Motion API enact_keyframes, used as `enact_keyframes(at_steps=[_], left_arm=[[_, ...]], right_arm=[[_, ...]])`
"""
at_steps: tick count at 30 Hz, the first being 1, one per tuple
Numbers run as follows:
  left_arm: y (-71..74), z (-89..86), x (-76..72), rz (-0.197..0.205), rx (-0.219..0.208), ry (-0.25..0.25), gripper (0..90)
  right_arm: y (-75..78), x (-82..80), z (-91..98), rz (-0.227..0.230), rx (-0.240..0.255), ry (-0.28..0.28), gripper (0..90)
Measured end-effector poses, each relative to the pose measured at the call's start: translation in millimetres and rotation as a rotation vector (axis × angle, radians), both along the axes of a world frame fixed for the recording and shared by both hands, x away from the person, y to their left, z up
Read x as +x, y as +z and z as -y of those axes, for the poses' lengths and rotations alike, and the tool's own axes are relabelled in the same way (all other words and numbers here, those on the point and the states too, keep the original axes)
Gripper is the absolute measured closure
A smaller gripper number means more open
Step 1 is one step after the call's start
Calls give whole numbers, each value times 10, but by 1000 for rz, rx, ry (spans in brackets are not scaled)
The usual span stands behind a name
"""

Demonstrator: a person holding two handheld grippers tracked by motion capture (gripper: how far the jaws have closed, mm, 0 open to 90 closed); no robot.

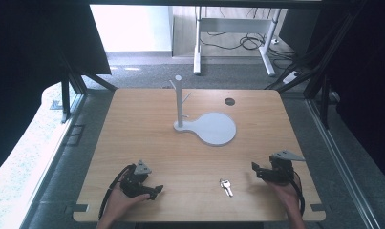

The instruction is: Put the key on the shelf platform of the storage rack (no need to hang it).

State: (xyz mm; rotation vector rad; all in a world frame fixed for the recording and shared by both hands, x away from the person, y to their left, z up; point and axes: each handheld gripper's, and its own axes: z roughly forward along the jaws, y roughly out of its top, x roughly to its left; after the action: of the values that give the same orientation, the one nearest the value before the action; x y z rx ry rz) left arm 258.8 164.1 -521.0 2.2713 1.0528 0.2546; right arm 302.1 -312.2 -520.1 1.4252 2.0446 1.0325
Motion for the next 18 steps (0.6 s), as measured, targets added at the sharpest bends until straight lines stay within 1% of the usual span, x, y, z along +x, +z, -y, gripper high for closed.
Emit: enact_keyframes(at_steps=[1, 2, 6, 10, 14, 18], left_arm=[[0, 0, 0, 0, 0, 0, 192], [-2, -3, 5, -2, 1, 1, 193], [-10, 13, 9, -5, -1, 0, 193], [-11, 29, -5, -6, -5, -3, 193], [3, 5, -2, -1, -8, 1, 192], [-12, 0, 7, -5, -3, 4, 192]], right_arm=[[0, 0, 0, 0, 0, 0, 215], [1, -2, 2, -7, -2, 24, 244], [-4, -3, -14, -12, -6, 37, 253], [8, -11, -36, -16, -20, 37, 248], [18, -18, -28, -18, -11, 43, 260], [13, -12, -22, -18, -24, 44, 269]])
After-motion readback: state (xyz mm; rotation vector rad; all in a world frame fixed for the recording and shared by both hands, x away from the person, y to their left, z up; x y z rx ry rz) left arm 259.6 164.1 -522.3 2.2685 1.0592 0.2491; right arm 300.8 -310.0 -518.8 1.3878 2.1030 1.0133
